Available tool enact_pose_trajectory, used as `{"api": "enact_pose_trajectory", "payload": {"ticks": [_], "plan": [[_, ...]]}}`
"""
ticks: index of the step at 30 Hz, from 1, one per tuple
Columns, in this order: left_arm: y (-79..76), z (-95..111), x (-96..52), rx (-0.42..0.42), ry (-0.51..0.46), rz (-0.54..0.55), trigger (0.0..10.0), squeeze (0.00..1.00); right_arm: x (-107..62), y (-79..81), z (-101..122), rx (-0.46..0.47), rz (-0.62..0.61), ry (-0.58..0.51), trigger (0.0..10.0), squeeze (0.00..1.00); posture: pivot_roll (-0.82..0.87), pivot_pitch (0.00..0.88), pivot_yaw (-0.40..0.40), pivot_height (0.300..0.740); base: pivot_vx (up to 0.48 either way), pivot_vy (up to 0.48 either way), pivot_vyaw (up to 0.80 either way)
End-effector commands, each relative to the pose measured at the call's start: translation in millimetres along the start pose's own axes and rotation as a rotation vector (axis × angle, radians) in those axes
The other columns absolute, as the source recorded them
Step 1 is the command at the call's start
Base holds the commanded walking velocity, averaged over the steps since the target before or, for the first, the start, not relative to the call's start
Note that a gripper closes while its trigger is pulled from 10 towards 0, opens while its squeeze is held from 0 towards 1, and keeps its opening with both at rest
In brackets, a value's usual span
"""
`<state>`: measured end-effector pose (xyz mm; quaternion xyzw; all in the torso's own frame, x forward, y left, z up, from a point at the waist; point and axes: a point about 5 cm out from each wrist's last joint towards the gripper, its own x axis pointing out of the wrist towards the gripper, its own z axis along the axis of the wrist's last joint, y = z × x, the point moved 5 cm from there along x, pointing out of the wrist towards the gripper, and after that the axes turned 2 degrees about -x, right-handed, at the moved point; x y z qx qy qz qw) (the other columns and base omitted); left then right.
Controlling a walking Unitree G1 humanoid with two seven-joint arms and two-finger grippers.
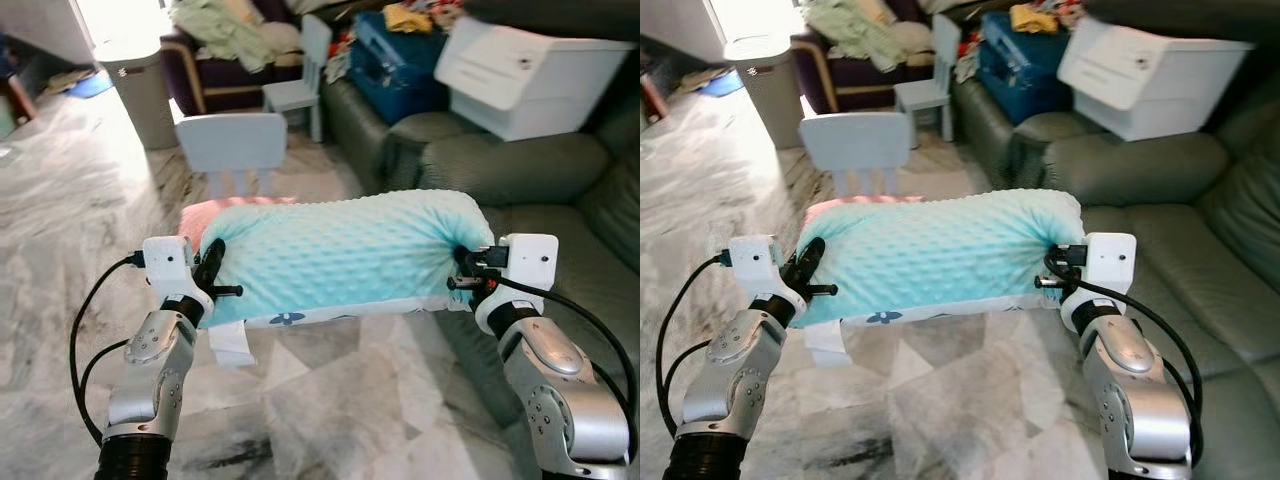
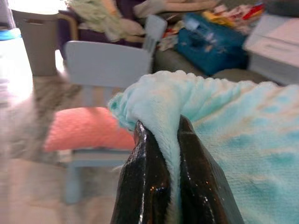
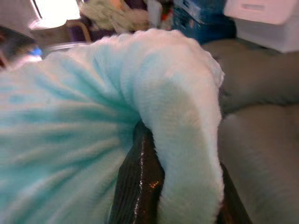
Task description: Move the pillow to the sofa
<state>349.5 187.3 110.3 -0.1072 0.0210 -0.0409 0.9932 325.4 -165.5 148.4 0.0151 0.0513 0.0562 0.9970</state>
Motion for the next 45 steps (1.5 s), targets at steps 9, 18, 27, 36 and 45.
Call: {"api": "enact_pose_trajectory", "payload": {"ticks": [9,18,27,36,45], "plan": [[-15.4,7,3.1,0.002,-0.018,-0.057,10.0,0.0,-4.7,-12.7,9,-0.021,-0.047,-0.039,10.0,0.0,-0.09,0.0,0.051,0.74,0.39,0.252,0.0],[-18.9,3,3.0,-0.002,-0.002,-0.07,10.0,0.0,-4.3,-12.4,7,-0.009,-0.054,-0.031,10.0,0.0,-0.09,0.0,0.053,0.74,0.438,0.0,-0.09],[-20.8,1,2.1,-0.004,0.007,-0.079,10.0,0.0,-4.7,-11.6,7,-0.004,-0.056,-0.032,10.0,0.0,-0.09,0.0,0.056,0.74,0.442,0.0,-0.43],[-25.0,-1,2.2,-0.008,0.021,-0.094,10.0,0.0,-5.0,-10.8,6,-0.002,-0.056,-0.03,10.0,0.0,-0.09,0.0,0.058,0.74,0.453,0.0,-0.47],[-26.3,-3,1.8,-0.017,0.03,-0.098,10.0,0.0,-5.2,-10.6,6,-0.003,-0.055,-0.027,10.0,0.0,-0.09,0.0,0.058,0.74,0.461,0.0,-0.51]]}}
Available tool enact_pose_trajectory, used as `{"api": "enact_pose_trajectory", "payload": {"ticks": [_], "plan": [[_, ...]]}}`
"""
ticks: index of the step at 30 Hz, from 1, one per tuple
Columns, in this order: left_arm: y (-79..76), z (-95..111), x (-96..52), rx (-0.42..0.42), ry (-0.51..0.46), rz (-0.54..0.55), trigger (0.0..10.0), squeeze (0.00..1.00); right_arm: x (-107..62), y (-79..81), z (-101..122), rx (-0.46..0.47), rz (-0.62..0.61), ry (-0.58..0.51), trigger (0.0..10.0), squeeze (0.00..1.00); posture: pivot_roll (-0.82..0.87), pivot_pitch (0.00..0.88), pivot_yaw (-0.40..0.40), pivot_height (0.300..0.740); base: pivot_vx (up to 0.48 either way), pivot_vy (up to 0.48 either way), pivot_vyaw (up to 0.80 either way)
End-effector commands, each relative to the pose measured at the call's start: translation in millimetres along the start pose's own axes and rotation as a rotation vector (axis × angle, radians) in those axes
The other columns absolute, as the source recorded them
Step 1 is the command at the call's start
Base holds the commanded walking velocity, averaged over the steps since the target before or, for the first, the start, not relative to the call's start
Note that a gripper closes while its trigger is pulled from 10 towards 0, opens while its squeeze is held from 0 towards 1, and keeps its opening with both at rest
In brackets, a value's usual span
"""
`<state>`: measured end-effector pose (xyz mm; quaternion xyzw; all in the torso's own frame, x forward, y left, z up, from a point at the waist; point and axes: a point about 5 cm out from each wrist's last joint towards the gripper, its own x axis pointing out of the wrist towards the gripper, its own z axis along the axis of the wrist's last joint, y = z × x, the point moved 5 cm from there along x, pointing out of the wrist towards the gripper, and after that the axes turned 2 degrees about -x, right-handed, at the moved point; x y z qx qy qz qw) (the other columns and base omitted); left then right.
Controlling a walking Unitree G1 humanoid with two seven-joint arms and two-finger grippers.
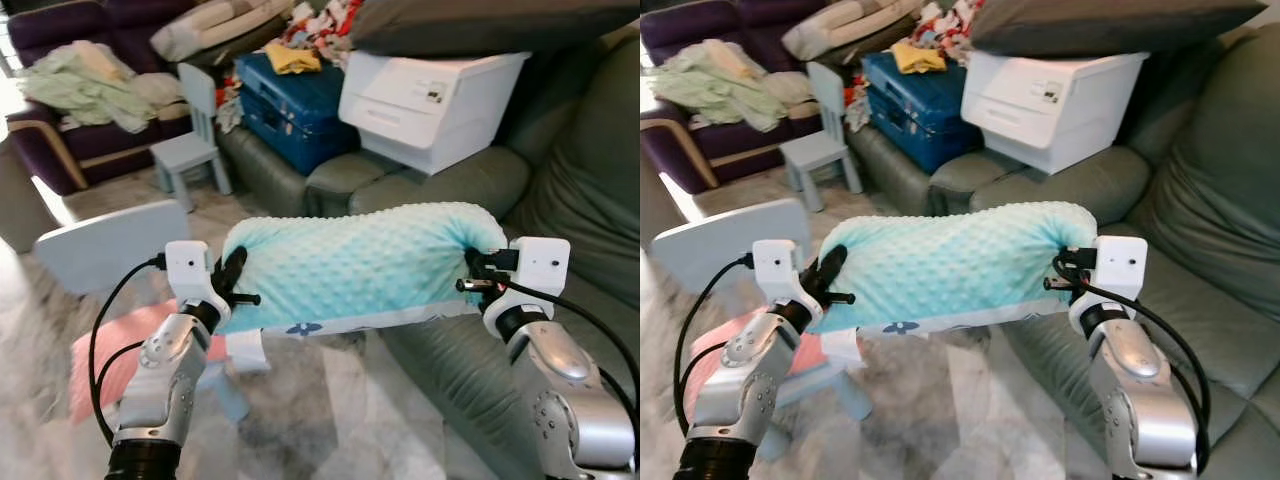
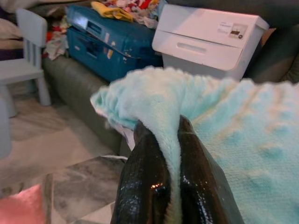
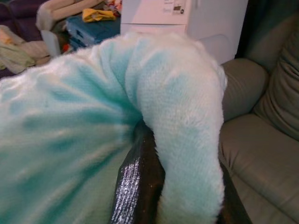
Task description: Move the pillow to the sofa
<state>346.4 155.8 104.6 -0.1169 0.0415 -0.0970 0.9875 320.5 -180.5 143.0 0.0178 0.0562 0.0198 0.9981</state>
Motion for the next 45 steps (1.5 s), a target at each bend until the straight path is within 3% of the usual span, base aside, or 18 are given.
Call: {"api": "enact_pose_trajectory", "payload": {"ticks": [1,22,27,34,45], "plan": [[3.4,9,1.2,0.004,-0.022,0.01,10.0,0.0,0.5,4.1,11,-0.011,0.017,-0.036,10.0,0.0,-0.09,0.0,0.058,0.74,0.461,0.0,-0.61],[0.6,1,2.0,-0.027,0.017,0.013,10.0,0.0,0.1,4.0,10,-0.013,0.016,-0.025,10.0,0.0,-0.09,0.0,0.056,0.74,0.455,0.0,-0.62],[2.4,-8,5.5,-0.059,0.058,0.054,10.0,0.0,-0.5,4.0,10,-0.011,0.014,-0.03,10.0,0.0,-0.09,0.0,0.055,0.74,0.0,0.0,-0.26],[0.8,-2,7.2,-0.022,0.047,0.032,10.0,0.0,-1.1,4.3,10,-0.013,0.014,-0.031,10.0,0.0,-0.09,0.0,0.056,0.74,0.0,0.0,0.0],[-1.8,-4,6.7,0.017,0.08,-0.007,10.0,0.0,-0.4,4.8,10,-0.015,0.012,-0.028,10.0,0.0,-0.09,0.0,0.058,0.74,0.0,0.461,0.0]]}}
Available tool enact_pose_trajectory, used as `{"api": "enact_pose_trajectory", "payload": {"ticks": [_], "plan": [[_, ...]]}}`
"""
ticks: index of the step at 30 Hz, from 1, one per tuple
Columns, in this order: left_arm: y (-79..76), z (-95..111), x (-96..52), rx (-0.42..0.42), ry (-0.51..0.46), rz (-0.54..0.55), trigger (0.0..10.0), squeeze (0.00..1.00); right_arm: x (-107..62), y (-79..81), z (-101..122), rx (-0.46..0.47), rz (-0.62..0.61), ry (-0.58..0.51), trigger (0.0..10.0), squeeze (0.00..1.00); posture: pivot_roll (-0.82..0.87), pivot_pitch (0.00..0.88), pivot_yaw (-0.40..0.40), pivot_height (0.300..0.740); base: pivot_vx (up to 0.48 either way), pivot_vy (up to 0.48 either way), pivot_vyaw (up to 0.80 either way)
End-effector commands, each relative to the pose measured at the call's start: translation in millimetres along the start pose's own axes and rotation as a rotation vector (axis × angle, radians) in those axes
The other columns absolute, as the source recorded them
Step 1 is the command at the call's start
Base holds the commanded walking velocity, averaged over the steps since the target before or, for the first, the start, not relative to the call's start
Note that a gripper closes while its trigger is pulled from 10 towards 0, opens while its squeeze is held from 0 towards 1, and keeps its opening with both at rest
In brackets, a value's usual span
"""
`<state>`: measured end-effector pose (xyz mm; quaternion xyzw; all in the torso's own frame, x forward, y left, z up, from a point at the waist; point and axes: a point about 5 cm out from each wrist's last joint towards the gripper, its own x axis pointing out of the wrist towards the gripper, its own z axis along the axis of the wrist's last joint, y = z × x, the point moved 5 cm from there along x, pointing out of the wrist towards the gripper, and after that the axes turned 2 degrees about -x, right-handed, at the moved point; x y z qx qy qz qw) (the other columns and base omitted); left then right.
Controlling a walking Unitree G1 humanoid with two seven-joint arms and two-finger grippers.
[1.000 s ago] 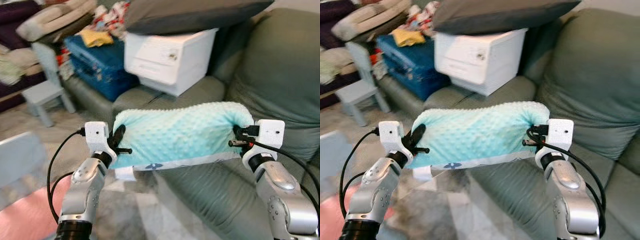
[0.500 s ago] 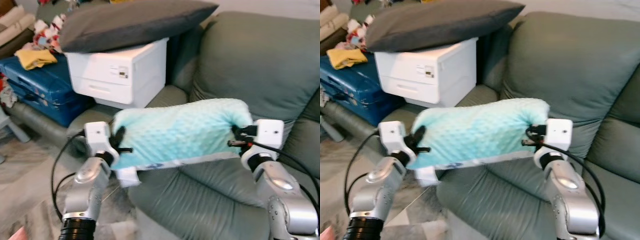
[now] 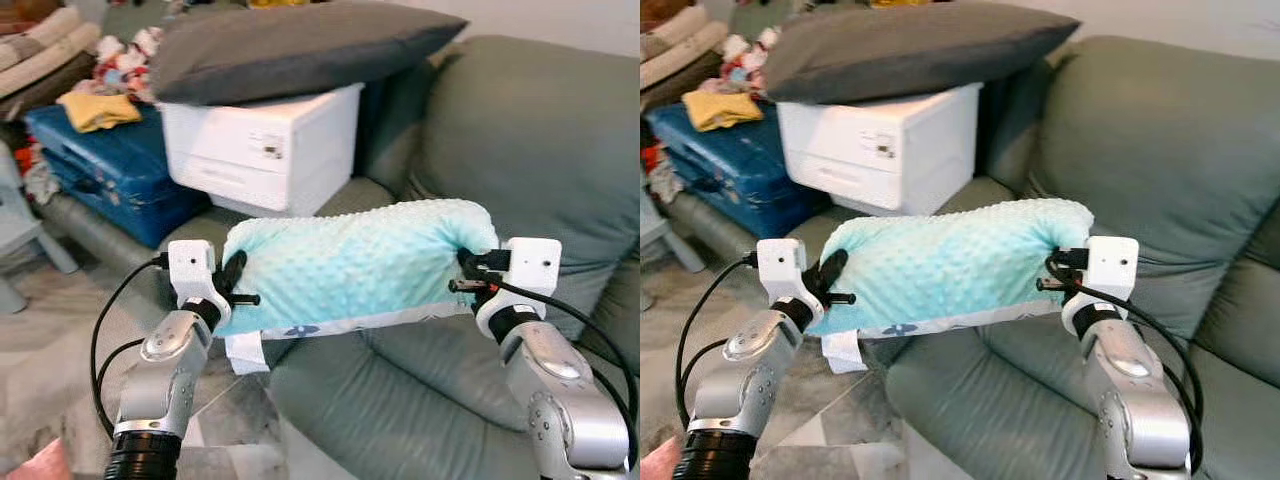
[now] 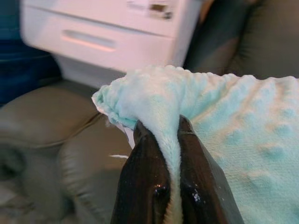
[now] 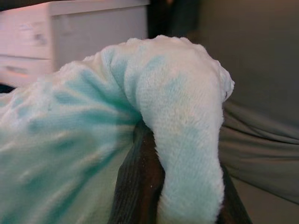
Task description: Move the pillow to the sofa
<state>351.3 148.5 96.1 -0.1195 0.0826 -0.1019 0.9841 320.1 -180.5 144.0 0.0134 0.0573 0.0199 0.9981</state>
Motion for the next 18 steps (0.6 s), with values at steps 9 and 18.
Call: {"api": "enact_pose_trajectory", "payload": {"ticks": [9,18], "plan": [[-2.7,-2,-1.3,0.06,0.039,-0.041,10.0,0.0,-0.4,3.6,7,-0.009,0.004,-0.024,10.0,0.0,-0.09,0.0,0.062,0.74,0.0,0.48,0.0],[-18.3,-5,-1.4,0.109,0.031,-0.097,10.0,0.0,0.0,2.3,4,-0.011,-0.007,-0.013,10.0,0.0,-0.08,0.0,0.062,0.74,0.0,0.267,0.0]]}}
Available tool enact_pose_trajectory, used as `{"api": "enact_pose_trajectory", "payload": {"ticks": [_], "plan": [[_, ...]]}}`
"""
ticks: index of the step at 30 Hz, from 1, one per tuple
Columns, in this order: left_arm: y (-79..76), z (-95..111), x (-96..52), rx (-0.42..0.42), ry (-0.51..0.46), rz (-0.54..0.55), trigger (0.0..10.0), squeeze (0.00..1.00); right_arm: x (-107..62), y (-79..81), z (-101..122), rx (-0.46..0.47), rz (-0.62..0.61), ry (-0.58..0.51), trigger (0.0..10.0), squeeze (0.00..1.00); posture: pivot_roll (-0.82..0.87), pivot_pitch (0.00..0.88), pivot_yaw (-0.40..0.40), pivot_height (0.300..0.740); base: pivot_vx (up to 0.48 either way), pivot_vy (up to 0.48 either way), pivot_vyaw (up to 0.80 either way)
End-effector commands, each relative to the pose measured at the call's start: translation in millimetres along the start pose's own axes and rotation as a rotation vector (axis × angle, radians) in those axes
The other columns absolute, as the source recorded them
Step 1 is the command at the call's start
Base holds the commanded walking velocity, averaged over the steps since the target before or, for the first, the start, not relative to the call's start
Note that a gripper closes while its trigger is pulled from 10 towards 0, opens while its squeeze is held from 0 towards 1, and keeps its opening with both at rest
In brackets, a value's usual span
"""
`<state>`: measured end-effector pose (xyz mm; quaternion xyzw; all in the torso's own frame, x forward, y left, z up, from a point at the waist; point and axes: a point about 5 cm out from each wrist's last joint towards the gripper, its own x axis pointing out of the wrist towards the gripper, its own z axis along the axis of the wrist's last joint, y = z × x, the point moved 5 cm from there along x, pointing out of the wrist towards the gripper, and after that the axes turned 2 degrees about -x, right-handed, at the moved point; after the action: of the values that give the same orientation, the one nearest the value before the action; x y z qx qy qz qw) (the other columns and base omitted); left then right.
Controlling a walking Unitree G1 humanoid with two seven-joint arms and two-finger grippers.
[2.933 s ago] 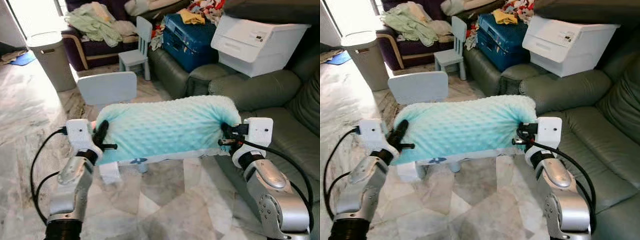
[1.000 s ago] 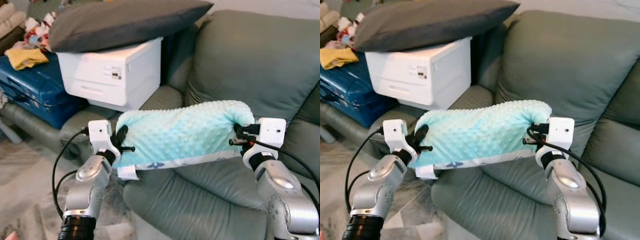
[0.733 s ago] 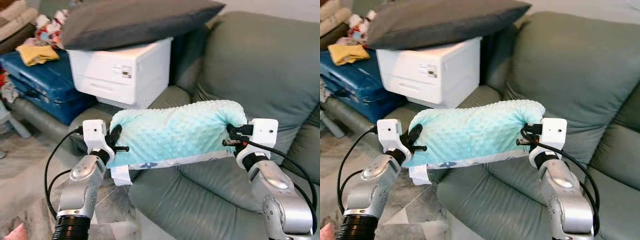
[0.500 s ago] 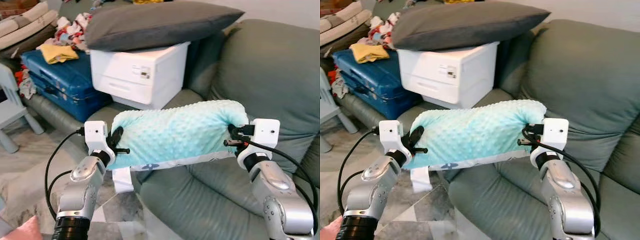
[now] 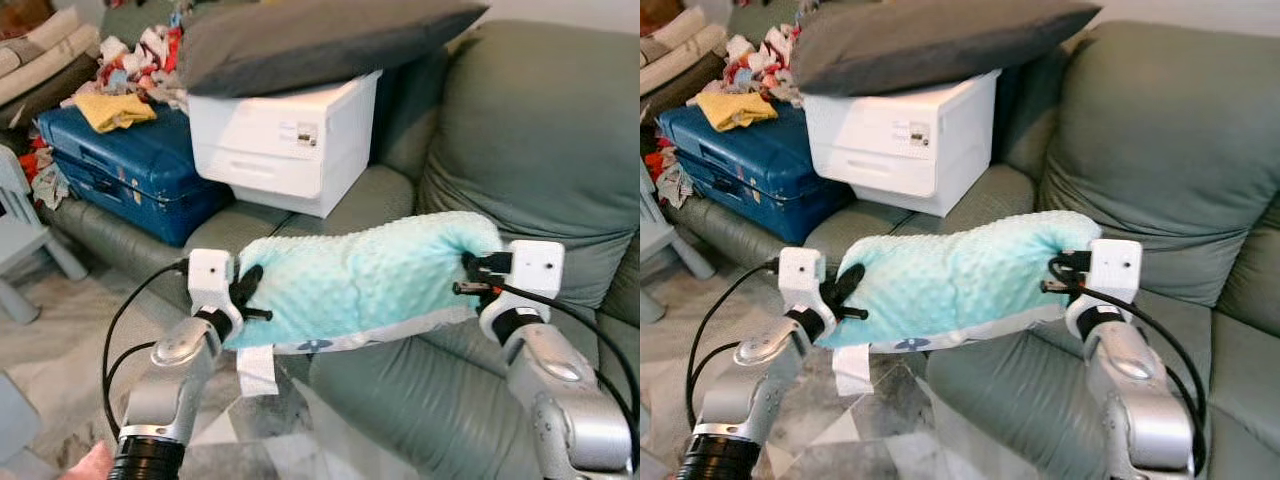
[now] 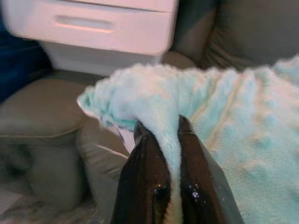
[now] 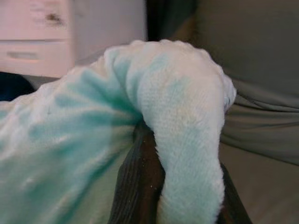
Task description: Move the pillow to the sofa
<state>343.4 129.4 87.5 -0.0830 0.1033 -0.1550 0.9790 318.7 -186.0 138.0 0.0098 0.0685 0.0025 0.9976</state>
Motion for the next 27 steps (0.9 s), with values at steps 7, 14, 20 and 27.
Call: {"api": "enact_pose_trajectory", "payload": {"ticks": [7,14,20,27], "plan": [[-4.4,17,4.4,0.065,-0.085,0.012,10.0,0.0,0.5,7.2,10,0.0,0.021,-0.028,10.0,0.0,-0.09,0.0,0.064,0.74,0.0,0.0,0.0],[0.2,26,5.6,0.037,-0.124,0.016,10.0,0.0,1.4,5.7,10,-0.008,0.017,-0.023,10.0,0.0,-0.1,0.0,0.063,0.74,0.0,0.0,-0.62],[-3.1,23,7.2,-0.009,-0.115,-0.009,10.0,0.0,2.9,4.2,12,-0.011,0.016,-0.024,10.0,0.0,-0.1,0.0,0.058,0.74,0.0,0.0,-0.72],[-10.7,18,7.3,-0.046,-0.108,-0.043,10.0,0.0,3.0,1.5,14,-0.021,0.014,-0.027,10.0,0.0,-0.12,0.0,0.053,0.74,0.0,0.0,-0.73]]}}
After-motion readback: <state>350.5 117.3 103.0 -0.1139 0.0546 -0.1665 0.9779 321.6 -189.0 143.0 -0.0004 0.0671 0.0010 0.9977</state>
